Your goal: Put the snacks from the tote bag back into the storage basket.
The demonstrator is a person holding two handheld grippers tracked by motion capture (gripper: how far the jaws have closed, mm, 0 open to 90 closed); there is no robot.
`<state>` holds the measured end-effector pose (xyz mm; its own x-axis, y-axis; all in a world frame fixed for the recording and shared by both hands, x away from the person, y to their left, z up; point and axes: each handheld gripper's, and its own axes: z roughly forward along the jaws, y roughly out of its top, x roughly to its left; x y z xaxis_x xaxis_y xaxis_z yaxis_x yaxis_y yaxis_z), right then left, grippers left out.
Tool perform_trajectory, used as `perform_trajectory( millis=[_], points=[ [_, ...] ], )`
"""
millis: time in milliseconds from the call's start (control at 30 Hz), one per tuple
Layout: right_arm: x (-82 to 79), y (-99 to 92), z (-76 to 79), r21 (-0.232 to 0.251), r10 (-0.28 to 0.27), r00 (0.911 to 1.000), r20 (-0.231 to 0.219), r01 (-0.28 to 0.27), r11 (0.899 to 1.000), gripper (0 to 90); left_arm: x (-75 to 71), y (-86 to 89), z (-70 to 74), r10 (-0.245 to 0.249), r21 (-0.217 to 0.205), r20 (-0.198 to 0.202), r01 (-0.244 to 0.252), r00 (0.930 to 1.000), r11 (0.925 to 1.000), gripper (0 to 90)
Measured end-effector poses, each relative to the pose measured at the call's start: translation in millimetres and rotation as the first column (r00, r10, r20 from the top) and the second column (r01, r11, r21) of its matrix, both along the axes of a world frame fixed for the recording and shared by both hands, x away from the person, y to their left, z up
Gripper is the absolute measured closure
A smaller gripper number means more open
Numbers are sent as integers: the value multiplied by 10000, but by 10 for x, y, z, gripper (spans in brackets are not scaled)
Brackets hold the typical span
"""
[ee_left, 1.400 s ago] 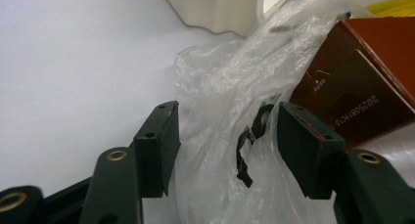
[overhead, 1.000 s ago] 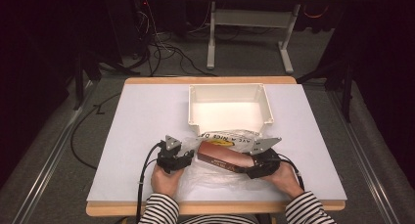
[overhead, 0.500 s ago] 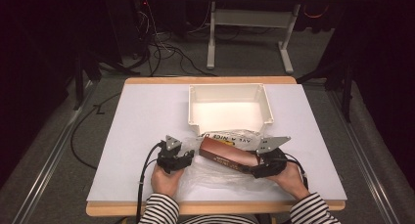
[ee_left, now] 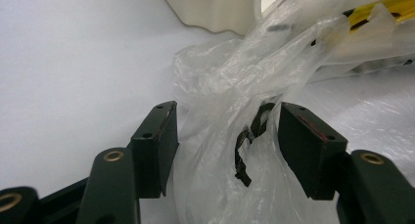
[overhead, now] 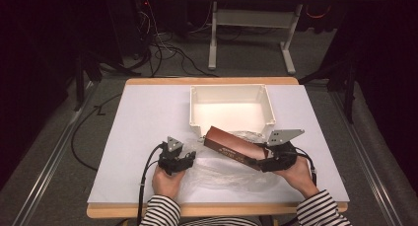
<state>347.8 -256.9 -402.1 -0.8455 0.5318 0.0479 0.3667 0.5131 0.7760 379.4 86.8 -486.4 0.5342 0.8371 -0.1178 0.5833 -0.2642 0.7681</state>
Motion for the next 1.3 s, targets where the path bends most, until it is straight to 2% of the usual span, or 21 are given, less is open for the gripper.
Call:
perform_trajectory(
  millis=[67,533,900,1000,1300],
  points=[
    [23,-25,57,31,-79,10000,40,79,10000,421,-1,-1,0,2,15,4,-2,10000,10000,408],
    [147,-150,194,294,-574,9984,9,573,9979,420,-1,-2,0,1,24,13,-1,10000,10000,408],
    [287,-177,283,310,-873,9961,131,869,9957,421,0,0,1,-15,44,-3,15,10000,10000,407],
    [341,-164,319,180,-926,9956,159,923,9956,421,-2,0,1,-20,47,-3,20,10000,10000,407],
    [438,-168,355,213,-1197,9928,83,1195,9926,421,-3,-6,1,-21,87,11,21,10000,10000,403]
  ],
)
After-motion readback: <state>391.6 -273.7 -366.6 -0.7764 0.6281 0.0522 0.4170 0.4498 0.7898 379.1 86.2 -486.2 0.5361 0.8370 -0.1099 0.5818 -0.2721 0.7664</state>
